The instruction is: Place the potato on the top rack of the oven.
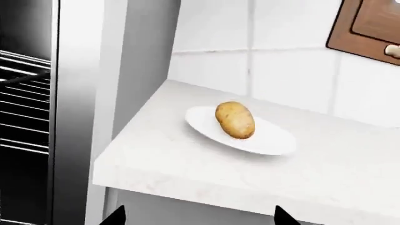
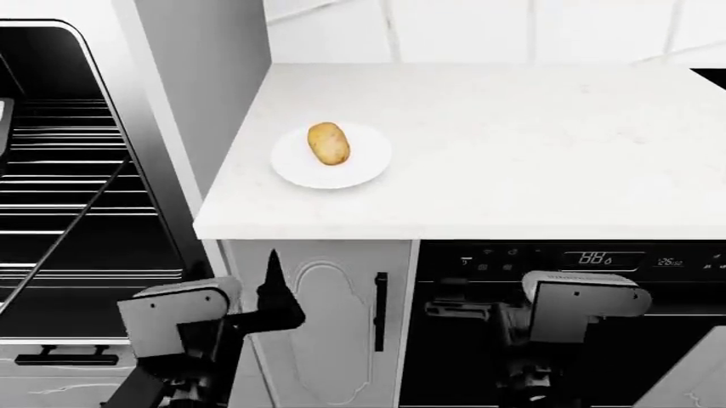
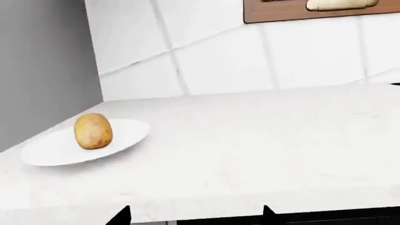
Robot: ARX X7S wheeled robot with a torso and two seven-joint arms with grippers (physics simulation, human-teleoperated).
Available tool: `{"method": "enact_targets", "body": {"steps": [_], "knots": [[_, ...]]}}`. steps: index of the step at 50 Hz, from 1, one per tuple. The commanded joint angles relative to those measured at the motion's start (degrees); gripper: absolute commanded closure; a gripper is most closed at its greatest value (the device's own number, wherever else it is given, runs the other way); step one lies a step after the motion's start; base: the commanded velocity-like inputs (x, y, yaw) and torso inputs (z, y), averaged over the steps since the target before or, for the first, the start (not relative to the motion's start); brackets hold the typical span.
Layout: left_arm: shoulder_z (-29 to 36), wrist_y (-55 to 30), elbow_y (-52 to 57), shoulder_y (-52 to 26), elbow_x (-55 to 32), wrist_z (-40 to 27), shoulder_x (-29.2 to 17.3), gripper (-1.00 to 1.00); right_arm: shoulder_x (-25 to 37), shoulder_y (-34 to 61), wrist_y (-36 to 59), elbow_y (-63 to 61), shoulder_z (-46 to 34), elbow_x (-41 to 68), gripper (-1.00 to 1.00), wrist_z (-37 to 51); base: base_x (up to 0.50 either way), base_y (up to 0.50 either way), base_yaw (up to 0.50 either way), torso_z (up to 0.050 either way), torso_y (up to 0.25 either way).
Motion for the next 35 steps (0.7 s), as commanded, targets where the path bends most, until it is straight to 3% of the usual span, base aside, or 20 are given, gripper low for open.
{"method": "enact_targets", "body": {"steps": [1, 3, 6, 8, 14, 35], "knots": [[-13.5, -37.8, 26.5, -19.3, -36.4, -23.2, -0.3, -1.00, 7.7, 23.2, 40.3, -28.2, 8.5, 32.0, -1.00, 27.9, 0.00, 0.00, 0.00, 0.000, 0.000], [-15.3, -40.8, 25.6, -24.2, -45.2, -29.4, -0.7, -1.00, 7.9, 29.6, 46.4, -27.3, 13.4, 49.2, -1.00, 40.6, 0.00, 0.00, 0.00, 0.000, 0.000], [-16.4, -41.2, 22.5, -29.7, -54.5, -36.4, -0.4, -1.00, 10.8, 38.5, 48.3, -22.0, 11.8, 75.0, -1.00, 56.9, 0.00, 0.00, 0.00, 0.000, 0.000], [-16.6, -40.8, 20.6, -31.0, -57.9, -39.0, -0.2, -1.00, 11.2, 39.9, 46.7, -19.9, 10.6, 80.2, -1.00, 61.2, 0.00, 0.00, 0.00, 0.000, 0.000], [-16.4, -39.2, 15.8, -35.3, -67.7, -47.3, -1.2, -1.00, 13.1, 44.8, 46.4, -16.5, 7.3, 84.2, -1.00, 65.0, 0.00, 0.00, 0.00, 0.000, 0.000], [-15.0, -37.4, 16.3, -36.1, -68.2, -46.9, -1.2, -1.00, 15.4, 49.6, 45.6, -14.6, 3.6, 85.7, -1.00, 66.5, 0.00, 0.00, 0.00, 0.000, 0.000]]}}
